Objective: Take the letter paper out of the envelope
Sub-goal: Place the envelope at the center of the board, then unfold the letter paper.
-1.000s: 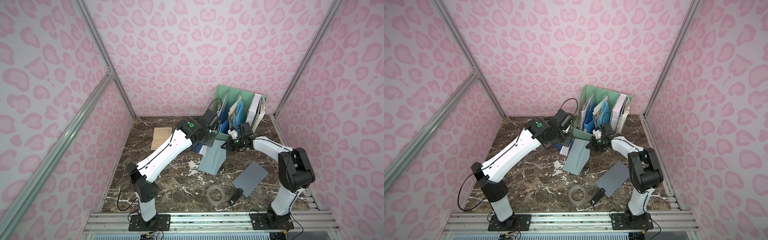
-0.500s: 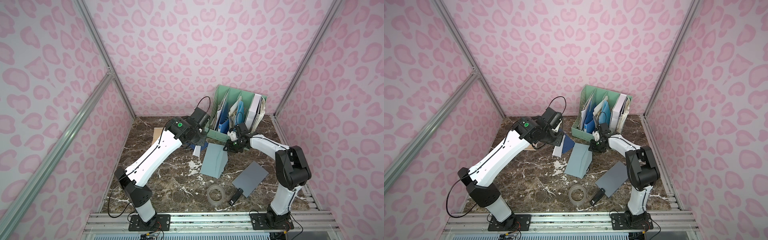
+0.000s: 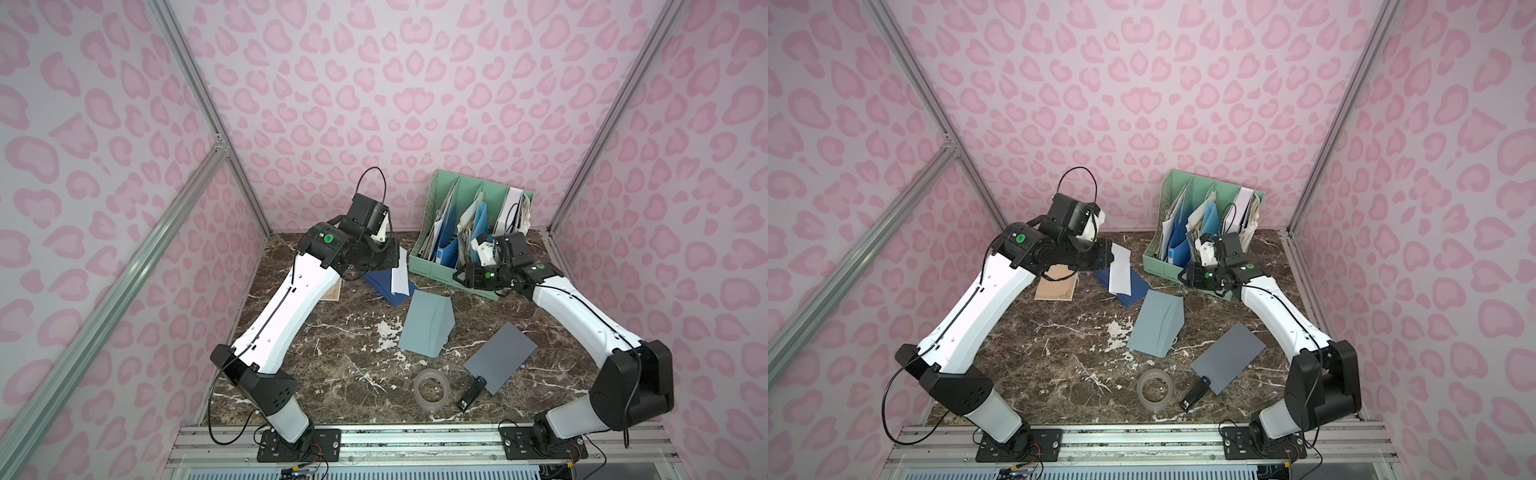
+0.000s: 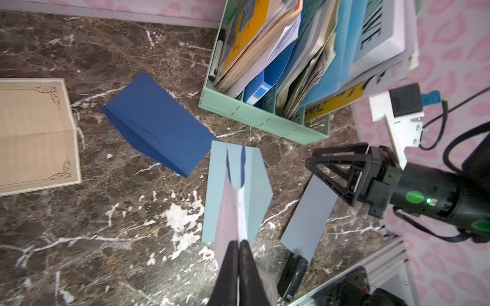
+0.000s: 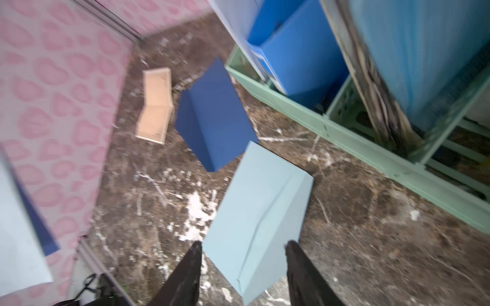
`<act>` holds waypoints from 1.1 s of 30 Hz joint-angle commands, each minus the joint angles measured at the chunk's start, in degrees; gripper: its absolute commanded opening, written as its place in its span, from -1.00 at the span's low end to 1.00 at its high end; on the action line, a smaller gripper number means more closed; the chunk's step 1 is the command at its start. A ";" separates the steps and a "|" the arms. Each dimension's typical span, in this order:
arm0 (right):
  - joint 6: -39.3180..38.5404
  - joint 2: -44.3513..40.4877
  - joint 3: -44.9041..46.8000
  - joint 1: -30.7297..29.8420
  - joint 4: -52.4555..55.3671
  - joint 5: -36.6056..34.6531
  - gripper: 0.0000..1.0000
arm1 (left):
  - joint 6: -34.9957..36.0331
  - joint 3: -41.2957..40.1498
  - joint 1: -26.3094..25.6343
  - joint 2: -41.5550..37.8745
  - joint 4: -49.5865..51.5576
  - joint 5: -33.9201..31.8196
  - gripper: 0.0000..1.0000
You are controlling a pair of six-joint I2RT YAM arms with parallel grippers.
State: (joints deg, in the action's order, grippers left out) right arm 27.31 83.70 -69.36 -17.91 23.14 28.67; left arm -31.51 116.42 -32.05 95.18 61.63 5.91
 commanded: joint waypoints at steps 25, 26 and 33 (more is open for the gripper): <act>35.33 -1.73 4.11 -0.03 -47.45 31.07 0.20 | -20.99 -4.07 5.69 0.70 -29.20 24.76 -1.00; 35.35 -1.49 4.07 -0.09 -47.23 31.10 0.16 | -20.99 -4.17 5.61 0.70 -29.31 24.85 -1.00; 37.19 -0.14 3.46 -0.06 -49.26 31.12 -0.03 | -21.23 -4.16 5.01 1.46 -29.81 25.29 -1.00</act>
State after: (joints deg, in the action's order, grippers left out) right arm 63.40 83.40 -65.28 -17.89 -23.44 59.37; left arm -52.60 112.36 -26.83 96.42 33.34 30.57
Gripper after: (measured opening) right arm 0.493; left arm 0.064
